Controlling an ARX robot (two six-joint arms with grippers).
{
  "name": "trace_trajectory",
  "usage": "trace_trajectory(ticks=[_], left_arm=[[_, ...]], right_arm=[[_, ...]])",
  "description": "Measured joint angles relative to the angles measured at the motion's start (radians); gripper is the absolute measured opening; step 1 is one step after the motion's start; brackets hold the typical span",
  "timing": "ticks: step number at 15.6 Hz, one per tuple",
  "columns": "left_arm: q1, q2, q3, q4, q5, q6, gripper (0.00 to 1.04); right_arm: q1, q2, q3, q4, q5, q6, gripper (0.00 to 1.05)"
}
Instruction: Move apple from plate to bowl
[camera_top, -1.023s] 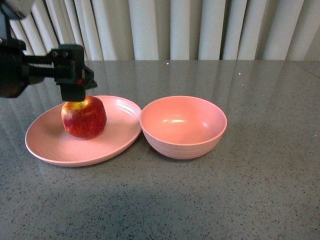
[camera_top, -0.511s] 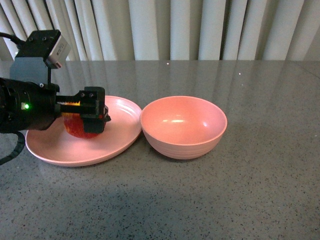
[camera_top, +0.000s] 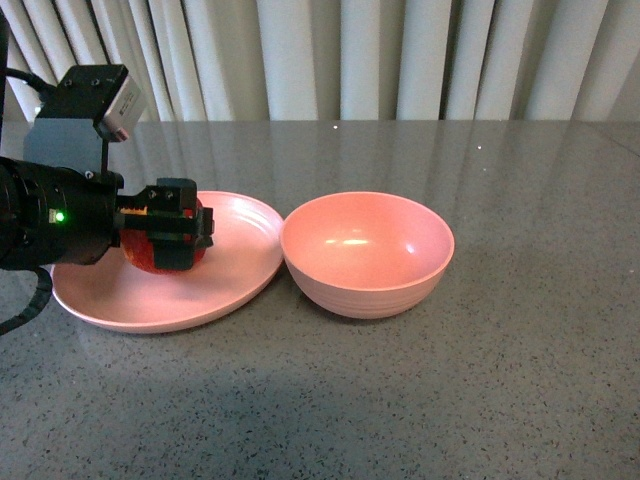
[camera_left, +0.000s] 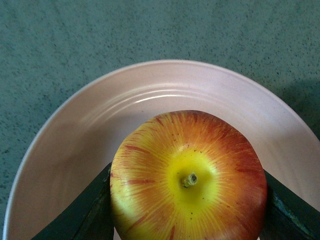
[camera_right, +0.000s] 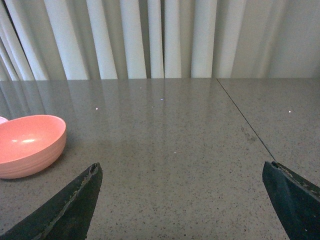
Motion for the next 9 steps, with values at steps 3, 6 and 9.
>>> trace_trajectory(ticks=[3, 6, 9], left_arm=[[-0.021, -0.105, 0.049, -0.035, -0.012, 0.013, 0.67], [-0.118, -0.179, 0.096, -0.063, -0.027, 0.022, 0.67], [-0.259, -0.158, 0.142, -0.064, -0.063, 0.028, 0.67]], right_arm=[[0.0, 0.0, 0.0, 0.0, 0.0, 0.0, 0.98], [0.0, 0.0, 0.0, 0.0, 0.0, 0.0, 0.98], [0.0, 0.0, 0.0, 0.0, 0.0, 0.0, 0.98]])
